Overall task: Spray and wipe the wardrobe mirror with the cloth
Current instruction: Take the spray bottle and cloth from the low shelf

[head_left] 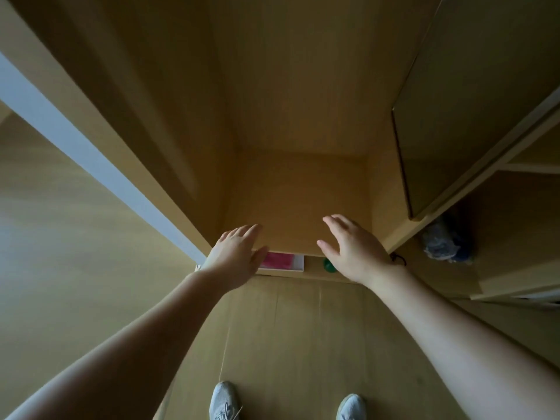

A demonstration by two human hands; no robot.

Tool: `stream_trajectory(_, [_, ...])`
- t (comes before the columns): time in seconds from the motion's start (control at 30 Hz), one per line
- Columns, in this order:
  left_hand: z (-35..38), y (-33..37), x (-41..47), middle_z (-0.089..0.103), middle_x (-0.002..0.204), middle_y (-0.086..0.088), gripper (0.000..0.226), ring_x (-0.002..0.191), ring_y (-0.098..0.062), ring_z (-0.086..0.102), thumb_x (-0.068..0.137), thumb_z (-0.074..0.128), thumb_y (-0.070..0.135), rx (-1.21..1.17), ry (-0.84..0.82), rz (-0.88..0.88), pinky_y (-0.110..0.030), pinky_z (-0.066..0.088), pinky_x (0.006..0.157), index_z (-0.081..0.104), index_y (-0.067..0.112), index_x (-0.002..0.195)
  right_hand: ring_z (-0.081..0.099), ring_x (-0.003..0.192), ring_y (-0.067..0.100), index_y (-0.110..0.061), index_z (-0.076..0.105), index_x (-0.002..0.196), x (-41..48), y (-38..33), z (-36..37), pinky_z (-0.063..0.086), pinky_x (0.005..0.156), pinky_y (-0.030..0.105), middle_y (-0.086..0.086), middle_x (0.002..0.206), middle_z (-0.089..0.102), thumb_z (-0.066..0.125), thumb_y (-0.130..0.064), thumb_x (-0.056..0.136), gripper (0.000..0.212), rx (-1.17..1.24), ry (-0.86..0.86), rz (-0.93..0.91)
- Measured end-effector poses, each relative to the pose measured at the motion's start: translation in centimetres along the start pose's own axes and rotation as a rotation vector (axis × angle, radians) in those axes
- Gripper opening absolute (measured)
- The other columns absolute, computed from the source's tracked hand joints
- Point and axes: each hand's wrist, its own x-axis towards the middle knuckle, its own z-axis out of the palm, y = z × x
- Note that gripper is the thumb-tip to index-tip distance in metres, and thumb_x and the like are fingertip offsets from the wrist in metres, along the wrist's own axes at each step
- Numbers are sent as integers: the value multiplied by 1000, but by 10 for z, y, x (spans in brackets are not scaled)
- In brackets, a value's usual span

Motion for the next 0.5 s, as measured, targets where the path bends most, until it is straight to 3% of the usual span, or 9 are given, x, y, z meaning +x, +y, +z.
stream_trajectory(0.27, [127, -35, 16, 54, 140, -4, 48, 129, -28, 47, 97, 51, 37, -28, 0, 26, -38, 36, 104, 46, 16, 140, 49, 122, 24, -11, 43, 141, 3, 51, 120, 50, 92, 43, 3, 137, 48, 51, -39, 96, 53, 35, -23, -13])
stream_trajectory(0.5, [243, -79, 44, 50, 144, -8, 54, 134, -28, 43, 97, 50, 37, -1, -32, 81, -38, 32, 110, 40, 14, 145, 56, 112, 25, -10, 46, 139, 5, 108, 233, 51, 84, 39, 3, 135, 50, 53, -38, 96, 51, 36, -22, 34])
